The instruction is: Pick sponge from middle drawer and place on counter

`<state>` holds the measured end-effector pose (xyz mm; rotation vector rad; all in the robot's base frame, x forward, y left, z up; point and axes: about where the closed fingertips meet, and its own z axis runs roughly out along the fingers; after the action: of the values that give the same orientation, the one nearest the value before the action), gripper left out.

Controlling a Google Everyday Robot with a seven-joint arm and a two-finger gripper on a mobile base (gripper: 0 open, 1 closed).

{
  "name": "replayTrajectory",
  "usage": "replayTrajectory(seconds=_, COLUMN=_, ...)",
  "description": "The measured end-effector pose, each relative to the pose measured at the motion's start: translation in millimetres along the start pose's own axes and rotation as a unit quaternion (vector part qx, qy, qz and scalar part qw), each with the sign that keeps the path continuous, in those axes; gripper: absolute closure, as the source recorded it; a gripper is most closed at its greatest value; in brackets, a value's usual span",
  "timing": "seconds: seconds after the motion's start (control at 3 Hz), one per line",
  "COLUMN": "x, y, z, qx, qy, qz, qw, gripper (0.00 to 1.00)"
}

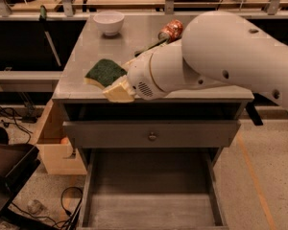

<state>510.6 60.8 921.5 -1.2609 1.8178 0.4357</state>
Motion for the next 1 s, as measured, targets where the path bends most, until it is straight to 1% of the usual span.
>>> replayTrajectory(seconds=0.33, x=0.0, y=0.3, z=-0.1, qx=0.0, qy=0.0, qz=0.0, qw=1.0, gripper=1.0)
replayTrajectory(seconds=0.67, x=-7.9, y=-11.0, z=11.1, qx=0.0, qy=0.003, qz=0.004, qw=1.0, gripper=1.0)
replayTrajectory(seconds=1.0, x=-23.2, y=-42.6, z=39.5, qx=-0.01, qy=0.018, qz=0.011, qw=0.9997, gripper=1.0)
